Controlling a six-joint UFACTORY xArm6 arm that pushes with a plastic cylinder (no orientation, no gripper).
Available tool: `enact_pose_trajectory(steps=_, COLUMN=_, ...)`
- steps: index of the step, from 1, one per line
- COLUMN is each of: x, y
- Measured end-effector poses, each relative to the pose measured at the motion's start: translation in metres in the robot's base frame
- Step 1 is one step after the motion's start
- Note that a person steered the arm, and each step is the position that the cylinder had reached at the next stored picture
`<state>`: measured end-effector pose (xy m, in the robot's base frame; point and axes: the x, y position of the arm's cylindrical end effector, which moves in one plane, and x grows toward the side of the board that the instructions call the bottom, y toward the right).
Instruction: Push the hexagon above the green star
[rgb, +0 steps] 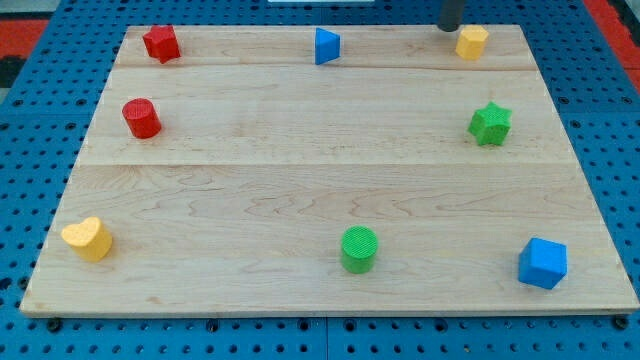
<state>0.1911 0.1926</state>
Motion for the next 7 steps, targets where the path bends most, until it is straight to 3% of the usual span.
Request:
enact_pose_trajectory(steps=4, x=0.007, y=0.021)
enact_pose_trajectory(steps=7, x=0.045, y=0.019)
